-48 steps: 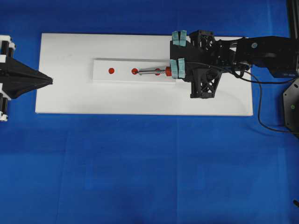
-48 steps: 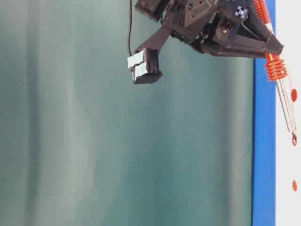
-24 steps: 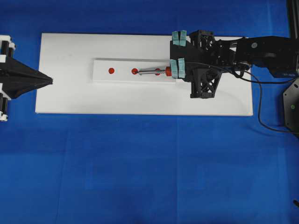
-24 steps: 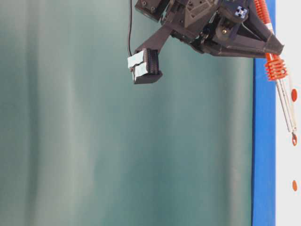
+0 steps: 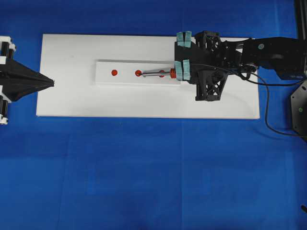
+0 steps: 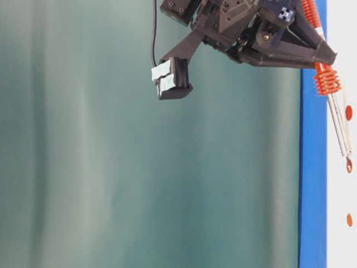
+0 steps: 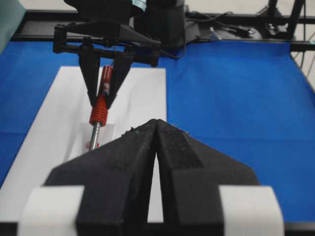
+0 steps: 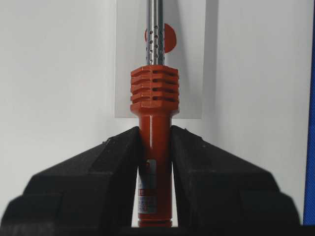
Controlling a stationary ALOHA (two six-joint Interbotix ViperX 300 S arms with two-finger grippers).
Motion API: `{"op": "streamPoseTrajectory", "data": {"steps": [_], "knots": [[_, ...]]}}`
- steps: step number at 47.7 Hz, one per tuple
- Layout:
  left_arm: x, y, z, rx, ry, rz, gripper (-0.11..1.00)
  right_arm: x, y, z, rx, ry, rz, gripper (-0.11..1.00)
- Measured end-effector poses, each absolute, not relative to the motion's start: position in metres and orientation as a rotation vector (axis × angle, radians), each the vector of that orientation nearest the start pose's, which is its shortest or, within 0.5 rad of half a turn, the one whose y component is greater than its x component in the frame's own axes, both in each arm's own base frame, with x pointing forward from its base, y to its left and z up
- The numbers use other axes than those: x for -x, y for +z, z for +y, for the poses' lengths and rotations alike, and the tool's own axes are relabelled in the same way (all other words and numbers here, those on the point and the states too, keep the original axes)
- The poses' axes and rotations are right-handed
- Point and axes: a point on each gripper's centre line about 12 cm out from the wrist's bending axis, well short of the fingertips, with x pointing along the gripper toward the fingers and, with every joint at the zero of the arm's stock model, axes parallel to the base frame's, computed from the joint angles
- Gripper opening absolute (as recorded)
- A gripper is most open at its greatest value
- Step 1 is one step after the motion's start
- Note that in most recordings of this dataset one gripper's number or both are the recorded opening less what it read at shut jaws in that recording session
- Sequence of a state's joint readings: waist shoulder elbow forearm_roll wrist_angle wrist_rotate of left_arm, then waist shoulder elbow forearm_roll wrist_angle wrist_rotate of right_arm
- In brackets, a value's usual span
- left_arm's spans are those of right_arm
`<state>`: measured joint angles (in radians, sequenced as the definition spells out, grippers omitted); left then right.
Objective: Touch the tip of the soldering iron to the mark.
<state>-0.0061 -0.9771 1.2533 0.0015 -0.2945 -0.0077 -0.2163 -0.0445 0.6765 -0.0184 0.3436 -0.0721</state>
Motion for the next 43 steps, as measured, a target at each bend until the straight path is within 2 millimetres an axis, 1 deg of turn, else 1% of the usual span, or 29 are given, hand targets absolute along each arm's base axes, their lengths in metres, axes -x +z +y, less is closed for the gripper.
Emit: {"op": "streamPoseTrajectory", "data": {"steps": [13, 19, 27, 40, 43], "knots": [[-0.192, 0.264, -0.001, 0.006, -0.007, -0.017, 0.00, -0.345, 0.154, -0.077, -0.021, -0.160, 0.986, 0.06], [-0.192, 0.264, -0.001, 0.006, -0.007, -0.017, 0.00, -0.345, 0.158, -0.077, -0.022, -0.160, 0.992, 0.06], [-0.191, 0.265, -0.001, 0.006, -0.007, -0.018, 0.00, -0.343, 0.181, -0.076, -0.018, -0.163, 0.975, 0.06], [-0.191, 0.265, -0.001, 0.006, -0.007, -0.018, 0.00, -0.339, 0.238, -0.078, 0.026, -0.174, 0.934, 0.06], [-0.191, 0.265, -0.001, 0.006, -0.007, -0.018, 0.00, -0.338, 0.248, -0.079, 0.040, -0.178, 0.924, 0.06]]}}
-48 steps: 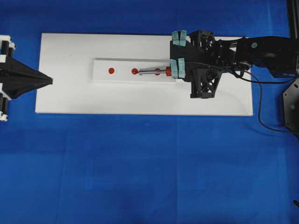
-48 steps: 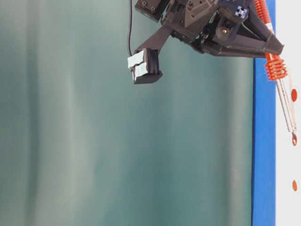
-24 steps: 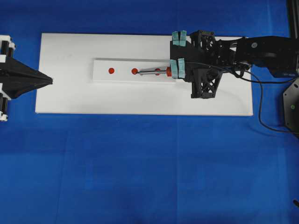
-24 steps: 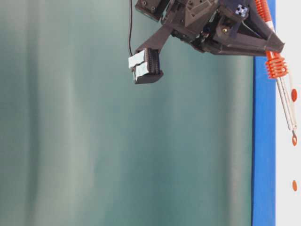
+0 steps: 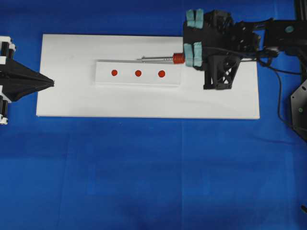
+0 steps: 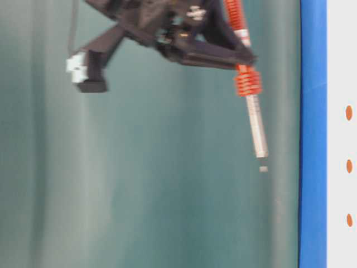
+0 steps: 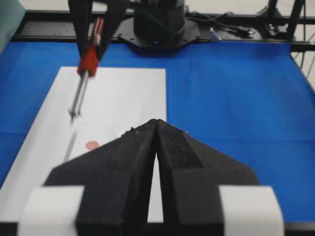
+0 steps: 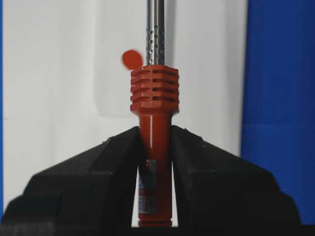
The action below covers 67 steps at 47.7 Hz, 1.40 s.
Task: Touch the tip of the soldering iron to the mark.
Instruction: 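Raise the iron and shift it right above the rightmost dot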
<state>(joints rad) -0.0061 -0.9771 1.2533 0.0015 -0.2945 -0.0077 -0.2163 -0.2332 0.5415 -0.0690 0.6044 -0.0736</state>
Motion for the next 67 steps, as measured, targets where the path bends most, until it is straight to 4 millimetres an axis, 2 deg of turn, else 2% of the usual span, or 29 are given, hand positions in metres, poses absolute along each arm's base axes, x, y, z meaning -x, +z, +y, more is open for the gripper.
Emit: {"op": "streamPoseTrajectory", "data": {"steps": [4, 19, 48, 67], "knots": [[-0.191, 0.265, -0.001, 0.006, -0.007, -0.020, 0.00, -0.338, 0.257, -0.080, 0.054, -0.181, 0.911, 0.06], [-0.191, 0.265, -0.001, 0.006, -0.007, -0.020, 0.00, -0.336, 0.257, -0.081, 0.054, -0.184, 0.918, 0.06], [-0.191, 0.265, -0.001, 0.006, -0.007, -0.021, 0.00, -0.280, 0.257, -0.074, 0.042, -0.207, 0.920, 0.06], [-0.191, 0.265, -0.001, 0.008, -0.006, -0.021, 0.00, -0.276, 0.256, -0.073, 0.041, -0.205, 0.928, 0.06]]}}
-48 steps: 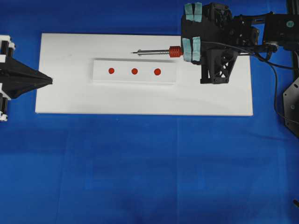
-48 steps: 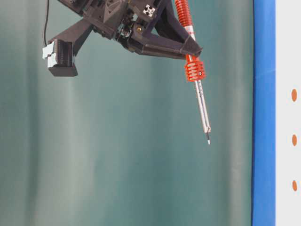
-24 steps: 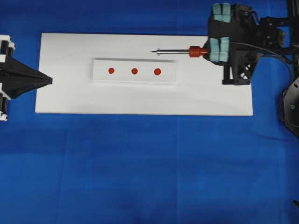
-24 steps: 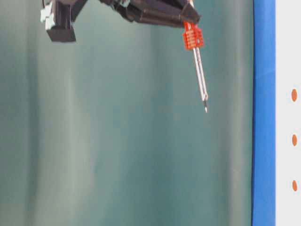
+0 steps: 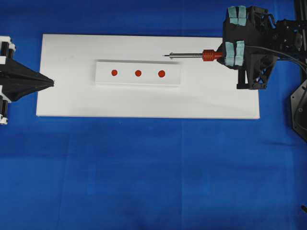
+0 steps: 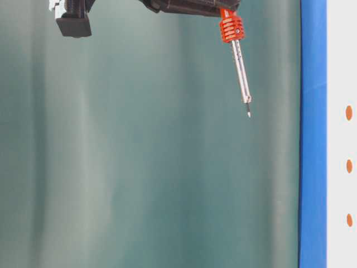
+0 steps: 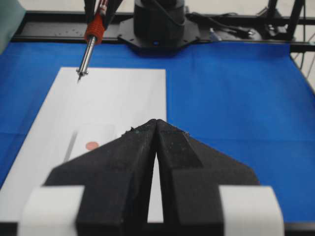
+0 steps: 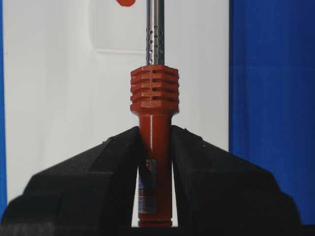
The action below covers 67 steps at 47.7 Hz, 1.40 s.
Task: Touch the tip of the soldering iron to the mark.
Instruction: 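Raise the iron and shift it right above the rightmost dot, then lower the iron tip onto the rightmost red dot and hold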
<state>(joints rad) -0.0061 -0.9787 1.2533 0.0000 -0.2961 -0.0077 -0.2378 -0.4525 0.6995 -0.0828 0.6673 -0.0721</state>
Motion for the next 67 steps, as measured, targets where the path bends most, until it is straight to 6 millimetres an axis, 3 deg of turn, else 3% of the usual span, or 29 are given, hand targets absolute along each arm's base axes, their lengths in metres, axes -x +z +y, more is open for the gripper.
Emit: {"op": "streamPoseTrajectory", "data": {"steps": [24, 52, 67], "knots": [[-0.191, 0.265, -0.001, 0.006, -0.007, -0.021, 0.00, -0.277, 0.254, -0.073, 0.041, -0.204, 0.935, 0.06], [-0.191, 0.265, -0.001, 0.006, -0.007, -0.021, 0.00, -0.287, 0.182, -0.072, 0.001, -0.180, 1.007, 0.06], [-0.191, 0.265, -0.001, 0.006, -0.007, -0.021, 0.00, -0.290, 0.157, -0.073, -0.007, -0.175, 1.037, 0.06]]}}
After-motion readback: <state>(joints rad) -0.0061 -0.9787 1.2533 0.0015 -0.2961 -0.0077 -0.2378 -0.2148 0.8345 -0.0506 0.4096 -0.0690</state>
